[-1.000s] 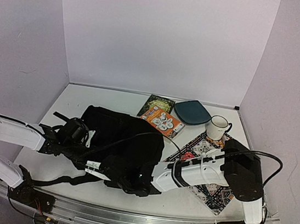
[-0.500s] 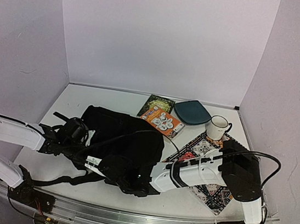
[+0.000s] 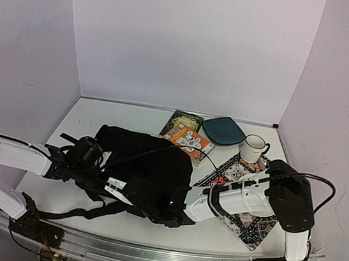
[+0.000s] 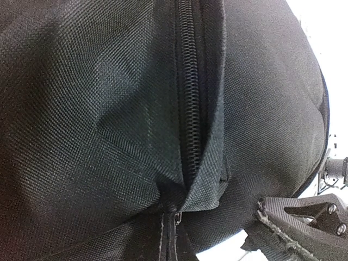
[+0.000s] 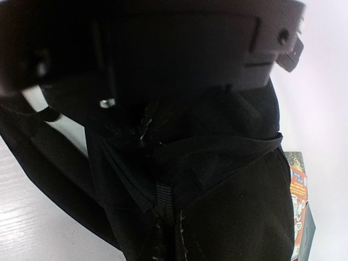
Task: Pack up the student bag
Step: Grab the largest pocket of the student bag.
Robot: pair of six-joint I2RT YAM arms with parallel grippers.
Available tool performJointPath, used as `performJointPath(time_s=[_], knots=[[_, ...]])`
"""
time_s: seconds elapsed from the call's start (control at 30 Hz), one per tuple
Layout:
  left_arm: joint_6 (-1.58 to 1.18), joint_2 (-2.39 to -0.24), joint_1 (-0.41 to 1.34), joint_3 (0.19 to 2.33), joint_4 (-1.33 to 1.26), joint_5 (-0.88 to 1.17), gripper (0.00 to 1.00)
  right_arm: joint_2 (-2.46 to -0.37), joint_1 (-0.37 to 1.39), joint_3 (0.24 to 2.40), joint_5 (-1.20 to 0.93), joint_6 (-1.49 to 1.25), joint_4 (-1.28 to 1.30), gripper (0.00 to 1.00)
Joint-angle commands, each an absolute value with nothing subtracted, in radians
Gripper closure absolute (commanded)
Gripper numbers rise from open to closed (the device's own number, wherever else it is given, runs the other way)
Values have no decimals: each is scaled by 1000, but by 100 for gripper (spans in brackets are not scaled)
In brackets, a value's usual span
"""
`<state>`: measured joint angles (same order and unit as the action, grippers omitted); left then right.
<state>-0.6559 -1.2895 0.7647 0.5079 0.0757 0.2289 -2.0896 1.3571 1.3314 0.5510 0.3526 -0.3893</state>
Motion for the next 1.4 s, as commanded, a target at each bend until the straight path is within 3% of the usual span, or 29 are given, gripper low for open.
performJointPath(time_s=[0.0, 0.3, 0.67, 0.83, 0.97, 1.17, 1.37], knots=[[-664, -1271, 756, 493, 82, 205, 100, -1984, 1342, 1301, 550, 281, -379, 98], [-666, -1305, 739, 484, 89, 189, 100, -1913, 1311, 1237, 452, 184, -363, 96], [-662, -1319, 729, 493, 87, 202, 100, -1923, 1273, 1262, 286, 51, -354, 83], [-662, -1312, 729, 497, 87, 214, 100, -1989, 1266, 1331, 291, 22, -319, 87], [-664, -1308, 729, 498, 87, 223, 100, -2019, 1266, 1374, 231, 35, -284, 81], [-665, -1299, 729, 510, 87, 232, 100, -2056, 1266, 1422, 233, 56, -258, 81], [-667, -1302, 729, 513, 87, 229, 100, -1949, 1277, 1380, 228, 54, -233, 76]])
